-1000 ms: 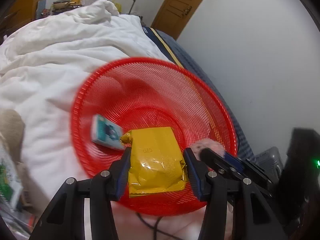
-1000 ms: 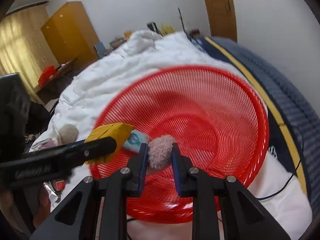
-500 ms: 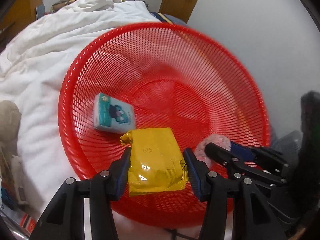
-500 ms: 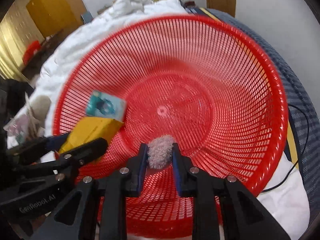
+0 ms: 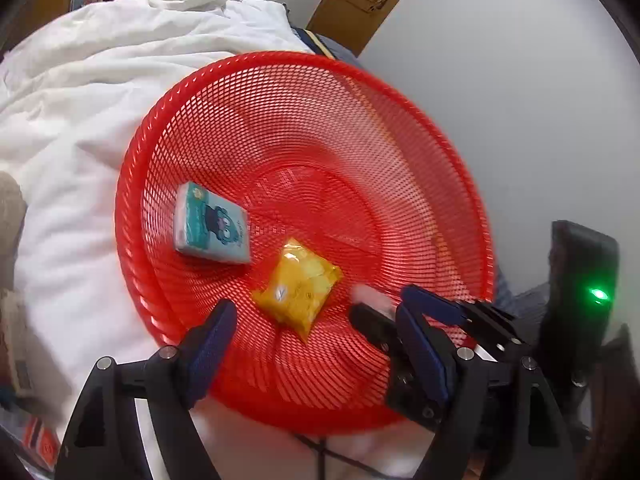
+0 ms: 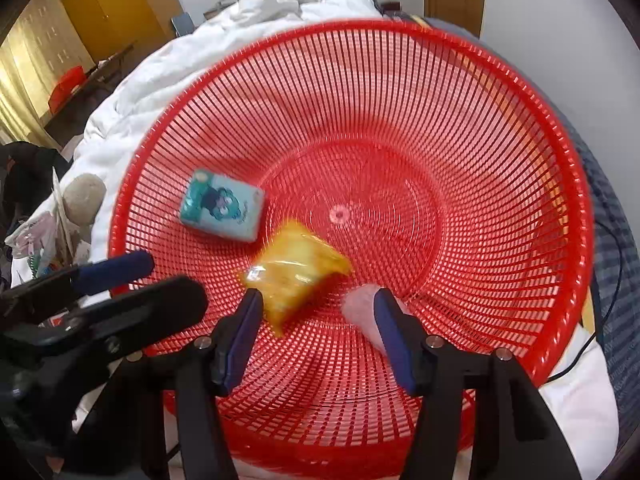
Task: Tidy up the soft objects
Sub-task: 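Open the right tool over the basket while the left tool releases the yellow packet inside, then withdraw both tools from the basket back over the pile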
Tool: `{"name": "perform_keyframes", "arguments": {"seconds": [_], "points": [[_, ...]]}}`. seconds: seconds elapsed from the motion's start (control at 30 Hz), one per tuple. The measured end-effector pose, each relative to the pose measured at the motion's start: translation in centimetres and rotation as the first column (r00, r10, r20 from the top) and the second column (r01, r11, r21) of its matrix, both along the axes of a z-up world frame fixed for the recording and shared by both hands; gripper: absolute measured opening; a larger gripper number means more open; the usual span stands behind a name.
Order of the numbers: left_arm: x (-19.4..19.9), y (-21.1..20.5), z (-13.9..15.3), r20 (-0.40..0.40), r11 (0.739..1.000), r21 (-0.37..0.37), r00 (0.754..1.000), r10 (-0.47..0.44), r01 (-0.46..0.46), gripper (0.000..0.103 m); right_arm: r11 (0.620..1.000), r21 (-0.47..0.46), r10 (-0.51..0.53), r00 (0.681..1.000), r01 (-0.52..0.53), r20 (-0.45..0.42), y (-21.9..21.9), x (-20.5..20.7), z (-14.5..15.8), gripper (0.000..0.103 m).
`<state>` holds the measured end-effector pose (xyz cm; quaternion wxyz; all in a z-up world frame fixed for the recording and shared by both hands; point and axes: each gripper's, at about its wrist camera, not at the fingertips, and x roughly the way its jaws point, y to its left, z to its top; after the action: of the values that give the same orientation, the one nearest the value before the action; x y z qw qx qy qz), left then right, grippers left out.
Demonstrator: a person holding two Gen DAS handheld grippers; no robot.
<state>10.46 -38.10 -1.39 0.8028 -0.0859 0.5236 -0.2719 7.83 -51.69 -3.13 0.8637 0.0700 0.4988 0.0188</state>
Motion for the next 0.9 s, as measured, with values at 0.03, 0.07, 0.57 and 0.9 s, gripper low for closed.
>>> {"name": "perform_keyframes", "arguments": {"seconds": [0.03,0.07,0.57,0.9], "points": [[0.0,0.0,0.1,-0.004,1.0,-0.014,1.0,-0.002,0.002,0.085,1.0,0.008,-0.002,1.0,0.002,0.019,0.0,0.0,0.6,0.058],[-0.4,0.3,0.4,-0.012,1.0,-0.029,1.0,-0.007,0.006,0.085,1.0,0.016,-0.005,0.999,0.004,0.036,0.1,-0.1,1.0,0.059],[-6.3,17.5,6.6,0.142,0.963,-0.212,0.969,0.202,-0.169,0.09,0.962,0.131,0.188,0.926,-0.241,0.327,8.5,-5.9,8.9,0.079],[-7.4,25.8,1.7,-0.002,0.879,-0.282,0.916,0.4,-0.384,0.09,0.916,-0.04,0.392,0.872,-0.399,0.292,15.5,-7.8,7.1,0.079]]}}
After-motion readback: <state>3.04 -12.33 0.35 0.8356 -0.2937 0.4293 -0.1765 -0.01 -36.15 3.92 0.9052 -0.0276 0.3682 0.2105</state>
